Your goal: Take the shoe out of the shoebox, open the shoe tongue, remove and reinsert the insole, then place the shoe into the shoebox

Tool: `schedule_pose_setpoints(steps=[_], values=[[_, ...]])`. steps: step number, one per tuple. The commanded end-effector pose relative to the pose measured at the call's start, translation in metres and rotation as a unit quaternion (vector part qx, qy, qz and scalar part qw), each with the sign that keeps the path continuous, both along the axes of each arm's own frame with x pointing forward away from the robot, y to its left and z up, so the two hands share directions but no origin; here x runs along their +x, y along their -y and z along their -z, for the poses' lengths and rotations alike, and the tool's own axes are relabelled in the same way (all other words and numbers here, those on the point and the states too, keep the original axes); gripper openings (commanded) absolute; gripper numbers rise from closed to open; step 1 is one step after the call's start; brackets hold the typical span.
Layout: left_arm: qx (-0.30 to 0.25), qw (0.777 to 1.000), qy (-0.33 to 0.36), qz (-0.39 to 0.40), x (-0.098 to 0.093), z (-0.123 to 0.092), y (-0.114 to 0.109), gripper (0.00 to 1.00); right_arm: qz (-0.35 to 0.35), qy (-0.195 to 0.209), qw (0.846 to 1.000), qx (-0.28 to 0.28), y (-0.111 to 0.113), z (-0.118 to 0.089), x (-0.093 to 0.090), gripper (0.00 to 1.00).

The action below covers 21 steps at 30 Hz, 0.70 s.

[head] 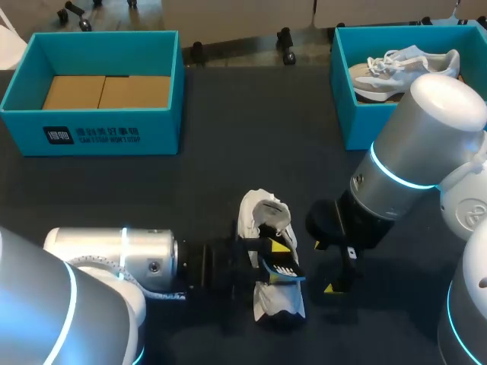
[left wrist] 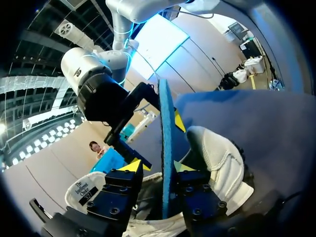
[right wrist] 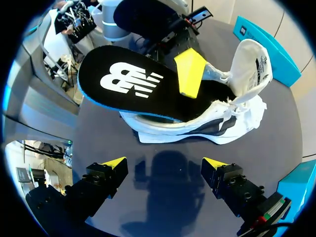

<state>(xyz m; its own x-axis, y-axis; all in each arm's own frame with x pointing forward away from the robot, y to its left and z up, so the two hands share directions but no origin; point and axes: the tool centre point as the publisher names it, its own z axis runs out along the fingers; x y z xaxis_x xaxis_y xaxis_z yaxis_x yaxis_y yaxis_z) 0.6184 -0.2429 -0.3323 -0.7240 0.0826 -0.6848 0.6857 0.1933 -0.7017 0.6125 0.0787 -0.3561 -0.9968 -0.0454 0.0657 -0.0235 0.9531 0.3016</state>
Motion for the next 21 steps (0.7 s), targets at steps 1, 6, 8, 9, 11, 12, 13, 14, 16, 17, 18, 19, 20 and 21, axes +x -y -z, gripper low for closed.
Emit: schedule_pose_setpoints(steps=[1,6,8,9,11,12,13,14,16,17,18,19,20,21], values=[[-0.001,1.0,0.0,0.003,-0.01,-0.008,-0.01,0.41,0.0,0.0,1.0,0.0,0.0,0.001,0.0,1.0],[-0.001,1.0,0.006,0.004,-0.018,-0.013,-0.007,0.24,0.0,0.0,1.0,0.0,0.0,0.001,0.0,1.0],[0.001,1.0,0.011,0.004,-0.021,-0.013,-0.007,0.16,0.0,0.0,1.0,0.0,0.0,0.001,0.0,1.0],[0.005,1.0,0.016,0.006,-0.022,-0.013,-0.006,0.08,0.0,0.0,1.0,0.0,0.0,0.001,0.0,1.0],[0.007,1.0,0.024,0.009,-0.024,-0.012,-0.005,0.0,0.0,0.0,1.0,0.0,0.0,0.001,0.0,1.0],[0.009,0.999,0.032,0.009,-0.024,-0.011,-0.004,0.0,0.0,0.0,1.0,0.0,0.0,0.001,0.0,1.0],[0.008,0.999,0.035,0.009,-0.024,-0.01,-0.004,0.0,0.0,0.0,1.0,0.0,0.0,0.001,0.0,1.0],[0.007,0.999,0.041,0.012,-0.024,-0.009,-0.003,0.0,0.0,0.0,1.0,0.0,0.0,0.001,0.0,1.0],[0.006,0.998,0.056,0.013,-0.022,-0.005,-0.003,0.0,0.0,0.0,1.0,0.0,0.0,0.001,0.0,1.0],[0.004,0.998,0.059,0.014,-0.022,-0.003,-0.003,0.0,0.0,0.0,1.0,0.0,0.0,0.001,0.0,1.0],[0.005,0.998,0.061,0.014,-0.021,-0.002,-0.003,0.0,0.0,0.0,1.0,0.0,0.0,0.001,0.0,1.0],[0.005,0.997,0.073,0.013,-0.02,-0.001,-0.003,0.0,0.0,0.0,1.0,0.0,0.0,0.001,0.0,1.0],[0.006,0.997,0.072,0.013,-0.019,0.001,-0.003,0.0,0.0,0.0,1.0,0.0,0.0,0.001,0.0,1.0],[0.007,0.997,0.073,0.013,-0.018,0.003,-0.003,0.0,0.0,0.0,1.0,0.0,0.0,0.001,0.0,1.0]])
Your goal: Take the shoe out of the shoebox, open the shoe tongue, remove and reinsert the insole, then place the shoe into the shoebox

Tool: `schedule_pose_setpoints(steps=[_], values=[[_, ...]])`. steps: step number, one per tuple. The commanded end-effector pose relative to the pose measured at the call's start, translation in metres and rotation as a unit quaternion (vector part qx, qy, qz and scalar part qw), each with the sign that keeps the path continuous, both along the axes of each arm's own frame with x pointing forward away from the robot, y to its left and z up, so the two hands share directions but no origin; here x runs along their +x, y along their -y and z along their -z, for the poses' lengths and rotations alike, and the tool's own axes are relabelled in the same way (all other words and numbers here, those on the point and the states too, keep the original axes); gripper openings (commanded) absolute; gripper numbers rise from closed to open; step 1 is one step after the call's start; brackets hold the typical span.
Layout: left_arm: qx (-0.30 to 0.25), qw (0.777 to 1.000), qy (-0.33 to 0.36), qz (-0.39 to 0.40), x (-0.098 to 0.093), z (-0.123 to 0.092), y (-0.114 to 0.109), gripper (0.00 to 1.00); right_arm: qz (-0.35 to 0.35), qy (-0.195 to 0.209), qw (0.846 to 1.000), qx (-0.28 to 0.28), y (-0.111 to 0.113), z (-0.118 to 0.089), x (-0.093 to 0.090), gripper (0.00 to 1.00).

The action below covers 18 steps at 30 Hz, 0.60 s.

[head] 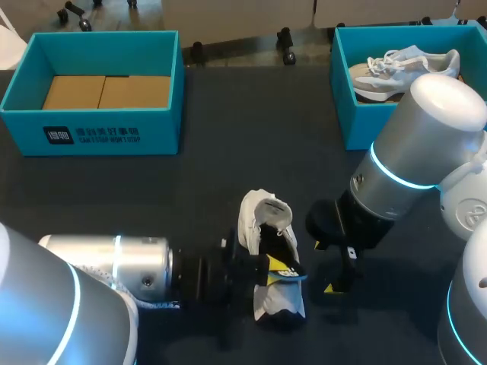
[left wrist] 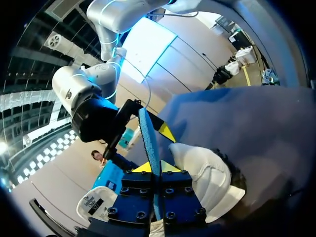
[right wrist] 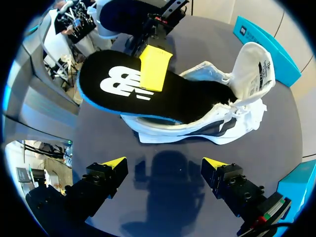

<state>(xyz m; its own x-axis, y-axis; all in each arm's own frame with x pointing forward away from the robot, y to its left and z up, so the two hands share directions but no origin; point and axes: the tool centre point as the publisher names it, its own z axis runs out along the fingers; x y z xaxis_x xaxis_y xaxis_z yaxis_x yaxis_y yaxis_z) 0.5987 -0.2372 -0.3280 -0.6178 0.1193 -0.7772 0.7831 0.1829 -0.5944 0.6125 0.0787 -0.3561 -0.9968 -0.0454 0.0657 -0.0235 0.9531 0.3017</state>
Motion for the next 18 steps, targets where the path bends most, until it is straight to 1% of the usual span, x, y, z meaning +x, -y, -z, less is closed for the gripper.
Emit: schedule_pose_setpoints(steps=[1,8,18], values=[[-0.002,1.0,0.011,-0.005,0.003,0.009,0.003,0.0,0.0,0.0,1.0,0.0,0.0,0.001,0.0,1.0],[0.009,0.999,0.025,-0.022,0.013,0.014,0.004,0.0,0.0,0.0,1.0,0.0,0.0,0.001,0.0,1.0],[0.014,0.999,0.024,-0.036,0.019,0.013,0.003,0.0,0.0,0.0,1.0,0.0,0.0,0.001,0.0,1.0]])
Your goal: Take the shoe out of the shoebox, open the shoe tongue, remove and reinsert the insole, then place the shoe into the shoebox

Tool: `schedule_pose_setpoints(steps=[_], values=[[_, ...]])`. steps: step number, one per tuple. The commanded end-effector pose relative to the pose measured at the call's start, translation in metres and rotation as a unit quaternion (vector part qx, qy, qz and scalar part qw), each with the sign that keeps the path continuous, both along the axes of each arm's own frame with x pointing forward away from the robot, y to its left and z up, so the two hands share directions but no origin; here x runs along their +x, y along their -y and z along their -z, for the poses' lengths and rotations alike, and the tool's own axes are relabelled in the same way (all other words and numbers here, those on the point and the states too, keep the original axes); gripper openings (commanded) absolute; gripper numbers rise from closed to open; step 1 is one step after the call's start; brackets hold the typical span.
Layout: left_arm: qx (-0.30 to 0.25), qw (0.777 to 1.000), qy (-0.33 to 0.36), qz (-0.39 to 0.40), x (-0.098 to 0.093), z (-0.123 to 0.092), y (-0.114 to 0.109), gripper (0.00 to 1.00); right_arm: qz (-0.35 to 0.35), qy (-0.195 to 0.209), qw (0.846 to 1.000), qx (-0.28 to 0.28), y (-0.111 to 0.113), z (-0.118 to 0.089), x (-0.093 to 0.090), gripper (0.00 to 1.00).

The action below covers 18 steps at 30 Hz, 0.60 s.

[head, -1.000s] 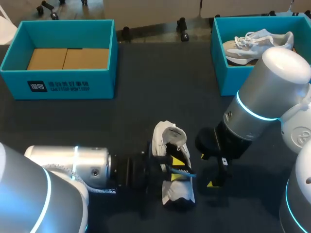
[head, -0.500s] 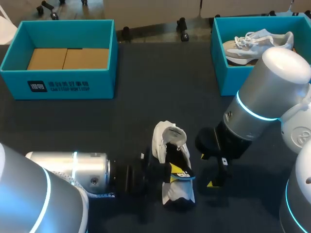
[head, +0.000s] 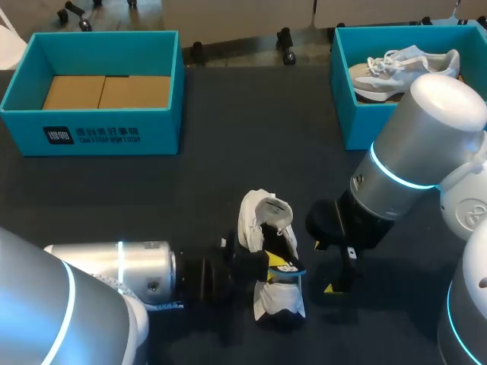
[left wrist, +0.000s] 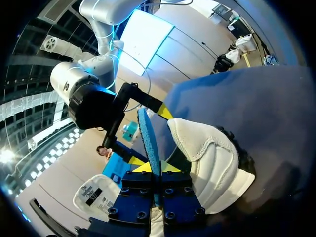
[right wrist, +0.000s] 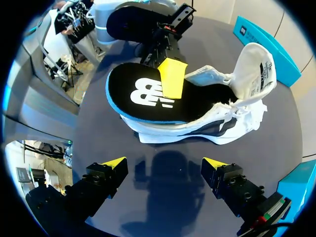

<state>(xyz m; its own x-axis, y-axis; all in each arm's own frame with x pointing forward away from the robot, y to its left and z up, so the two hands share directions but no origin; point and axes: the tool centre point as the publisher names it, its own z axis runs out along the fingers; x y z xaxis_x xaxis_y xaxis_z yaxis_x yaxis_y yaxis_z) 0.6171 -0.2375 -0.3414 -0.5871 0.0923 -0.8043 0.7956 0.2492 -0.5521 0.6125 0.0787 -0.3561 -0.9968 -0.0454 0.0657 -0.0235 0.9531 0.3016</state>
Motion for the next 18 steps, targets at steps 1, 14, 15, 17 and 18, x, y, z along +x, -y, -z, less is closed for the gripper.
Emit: schedule_pose_setpoints(steps=[1,14,15,17,18], values=[[0.005,1.0,-0.003,-0.001,0.001,0.0,0.003,0.0,0.0,0.0,1.0,0.0,0.0,0.001,0.0,1.0],[-0.024,0.999,-0.006,0.028,-0.02,-0.022,-0.003,0.27,0.0,0.0,1.0,0.0,0.0,0.001,0.0,1.0],[-0.027,0.999,-0.008,0.031,-0.022,-0.024,-0.003,0.25,0.0,0.0,1.0,0.0,0.0,0.001,0.0,1.0],[-0.028,0.999,-0.004,0.035,-0.026,-0.027,-0.003,0.22,0.0,0.0,1.0,0.0,0.0,0.001,0.0,1.0],[-0.029,0.999,-0.004,0.038,-0.027,-0.027,-0.003,0.2,0.0,0.0,1.0,0.0,0.0,0.001,0.0,1.0]])
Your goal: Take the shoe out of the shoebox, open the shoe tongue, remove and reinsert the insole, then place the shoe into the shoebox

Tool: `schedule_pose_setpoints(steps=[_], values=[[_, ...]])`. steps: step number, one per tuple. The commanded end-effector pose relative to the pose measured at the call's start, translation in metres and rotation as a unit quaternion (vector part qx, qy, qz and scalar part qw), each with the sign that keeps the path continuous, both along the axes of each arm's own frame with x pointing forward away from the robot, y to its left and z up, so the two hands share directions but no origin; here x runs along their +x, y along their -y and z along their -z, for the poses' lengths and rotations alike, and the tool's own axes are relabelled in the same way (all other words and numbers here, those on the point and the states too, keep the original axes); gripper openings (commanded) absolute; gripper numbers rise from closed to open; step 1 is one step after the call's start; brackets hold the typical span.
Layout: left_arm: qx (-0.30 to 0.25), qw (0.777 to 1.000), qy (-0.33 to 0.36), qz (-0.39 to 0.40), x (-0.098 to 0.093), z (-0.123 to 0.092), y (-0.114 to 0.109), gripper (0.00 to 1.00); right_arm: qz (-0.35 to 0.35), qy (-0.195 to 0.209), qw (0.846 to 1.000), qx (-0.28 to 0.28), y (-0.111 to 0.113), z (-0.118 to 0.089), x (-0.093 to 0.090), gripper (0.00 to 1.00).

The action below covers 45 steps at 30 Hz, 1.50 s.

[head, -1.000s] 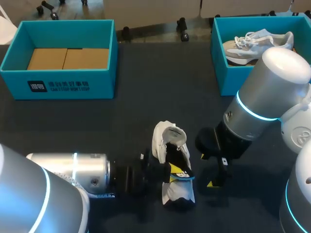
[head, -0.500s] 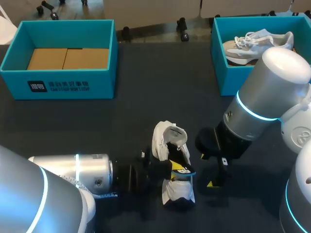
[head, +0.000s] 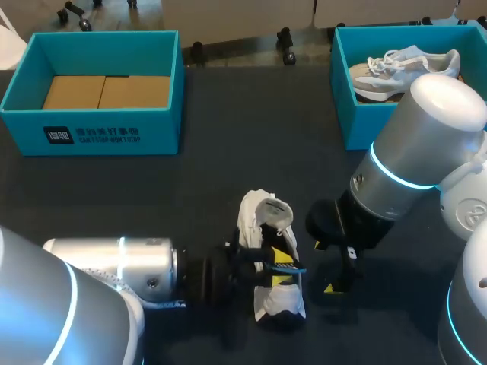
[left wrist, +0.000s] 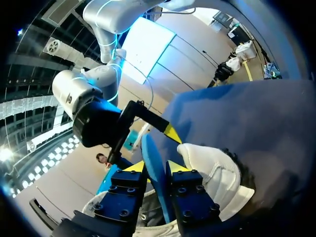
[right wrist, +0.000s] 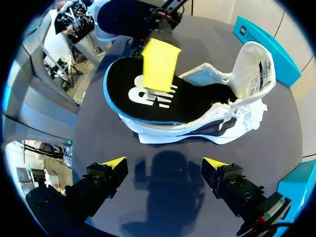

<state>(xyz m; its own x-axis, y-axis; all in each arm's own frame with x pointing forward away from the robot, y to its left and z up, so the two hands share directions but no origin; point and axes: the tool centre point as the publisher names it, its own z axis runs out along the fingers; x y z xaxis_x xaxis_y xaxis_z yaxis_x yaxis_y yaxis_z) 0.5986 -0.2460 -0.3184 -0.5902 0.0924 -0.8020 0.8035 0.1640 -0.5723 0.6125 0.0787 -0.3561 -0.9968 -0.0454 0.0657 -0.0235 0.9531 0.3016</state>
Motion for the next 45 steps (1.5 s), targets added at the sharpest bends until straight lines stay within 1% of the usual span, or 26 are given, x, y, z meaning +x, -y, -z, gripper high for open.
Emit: schedule_pose_setpoints(steps=[1,2,8,20,24,27,30,31,33,34,35,38,42,43,45], values=[[-0.002,1.0,0.004,0.005,-0.009,-0.004,-0.011,0.1,0.0,0.0,1.0,0.0,0.0,0.001,0.0,1.0],[-0.002,1.0,0.005,0.005,-0.009,-0.004,-0.01,0.0,0.0,0.0,1.0,0.0,0.0,0.001,0.0,1.0],[0.006,1.0,0.018,0.01,-0.004,0.005,-0.007,0.0,0.0,0.0,1.0,0.0,0.0,0.001,0.0,1.0],[0.025,0.998,0.053,-0.001,0.017,0.022,-0.003,0.0,0.0,0.0,1.0,0.0,0.0,0.001,0.0,1.0],[0.031,0.998,0.052,-0.007,0.024,0.025,-0.003,0.0,0.0,0.0,1.0,0.0,0.0,0.001,0.0,1.0],[0.032,0.998,0.049,-0.01,0.026,0.025,-0.006,0.0,0.0,0.0,1.0,0.0,0.0,0.001,0.0,1.0],[0.029,0.999,0.039,-0.008,0.022,0.023,-0.011,0.0,0.0,0.0,1.0,0.0,0.0,0.001,0.0,1.0],[0.026,0.999,0.028,-0.004,0.022,0.022,-0.012,0.1,0.0,0.0,1.0,0.0,0.0,0.001,0.0,1.0],[0.025,0.999,0.028,-0.004,0.018,0.02,-0.015,0.38,0.0,0.0,1.0,0.0,0.0,0.001,0.0,1.0],[0.023,0.999,0.022,-0.004,0.016,0.019,-0.016,0.41,0.0,0.0,1.0,0.0,0.0,0.001,0.0,1.0],[0.022,1.0,0.022,-0.004,0.015,0.018,-0.018,0.42,0.0,0.0,1.0,0.0,0.0,0.001,0.0,1.0],[0.019,1.0,0.018,-0.003,0.009,0.014,-0.021,0.36,0.0,0.0,1.0,0.0,0.0,0.001,0.0,1.0],[0.013,1.0,0.007,-0.004,0.005,0.008,-0.024,0.35,0.0,0.0,1.0,0.0,0.0,0.001,0.0,1.0],[0.013,1.0,0.008,-0.003,0.003,0.007,-0.024,0.33,0.0,0.0,1.0,0.0,0.0,0.001,0.0,1.0],[0.011,1.0,0.008,-0.003,0.002,0.007,-0.023,0.2,0.0,0.0,1.0,0.0,0.0,0.001,0.0,1.0]])
